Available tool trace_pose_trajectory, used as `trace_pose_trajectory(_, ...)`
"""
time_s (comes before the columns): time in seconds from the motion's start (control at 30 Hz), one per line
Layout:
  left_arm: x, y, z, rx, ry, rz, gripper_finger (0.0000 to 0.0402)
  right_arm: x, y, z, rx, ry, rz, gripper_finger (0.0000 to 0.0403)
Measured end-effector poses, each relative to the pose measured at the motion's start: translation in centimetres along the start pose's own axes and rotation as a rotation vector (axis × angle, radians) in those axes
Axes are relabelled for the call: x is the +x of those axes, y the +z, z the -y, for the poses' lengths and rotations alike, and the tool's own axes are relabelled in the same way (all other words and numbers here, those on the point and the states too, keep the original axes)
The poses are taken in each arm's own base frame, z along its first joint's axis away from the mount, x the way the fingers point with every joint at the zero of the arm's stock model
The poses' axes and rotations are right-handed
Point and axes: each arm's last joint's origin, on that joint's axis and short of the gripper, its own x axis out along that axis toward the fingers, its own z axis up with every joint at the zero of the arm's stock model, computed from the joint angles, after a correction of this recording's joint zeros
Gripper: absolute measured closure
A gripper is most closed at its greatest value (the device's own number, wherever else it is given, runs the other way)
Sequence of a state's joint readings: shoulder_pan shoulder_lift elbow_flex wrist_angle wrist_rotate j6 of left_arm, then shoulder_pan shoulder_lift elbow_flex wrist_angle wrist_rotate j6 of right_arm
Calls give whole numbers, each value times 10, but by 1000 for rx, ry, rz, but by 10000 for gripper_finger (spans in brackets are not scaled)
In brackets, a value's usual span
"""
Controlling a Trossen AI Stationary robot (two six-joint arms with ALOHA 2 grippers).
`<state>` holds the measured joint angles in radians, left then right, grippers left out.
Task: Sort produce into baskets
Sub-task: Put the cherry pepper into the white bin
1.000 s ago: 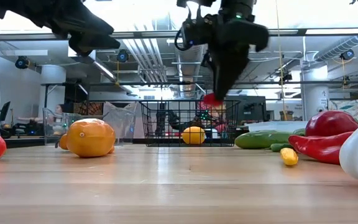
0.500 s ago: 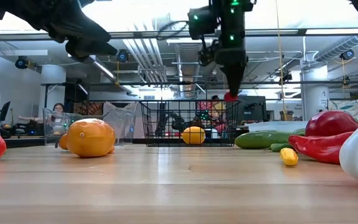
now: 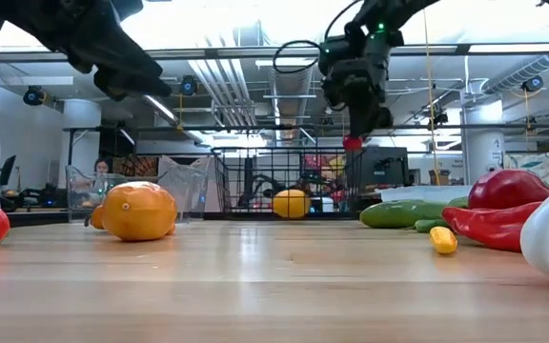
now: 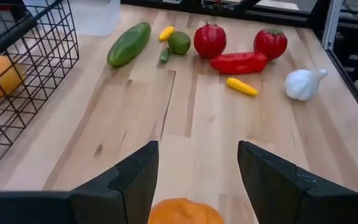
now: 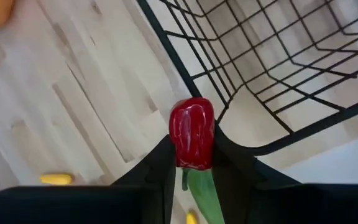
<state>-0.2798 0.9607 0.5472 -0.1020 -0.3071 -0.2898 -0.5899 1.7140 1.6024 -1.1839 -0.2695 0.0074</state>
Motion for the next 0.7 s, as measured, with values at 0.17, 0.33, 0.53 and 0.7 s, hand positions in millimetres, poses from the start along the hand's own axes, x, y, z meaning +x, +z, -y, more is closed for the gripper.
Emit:
trace_pose_trajectory(0.17,0,0,-1,-12,23,8,199,-8,-2,-5,-29,31,26,323)
trace_pose_trajectory(0.33,0,0,-1,-20,24,9,199,-17,-6,-8,-39,47,45,328)
trace_pose_trajectory(0.53,0,0,-1,-38,24,10,199,-22,-9,-12,-48,60,54,325)
trace_pose_trajectory(0.7,0,2,-1,-44,32,29,199,-36,-18,-15,-11,49,63,327)
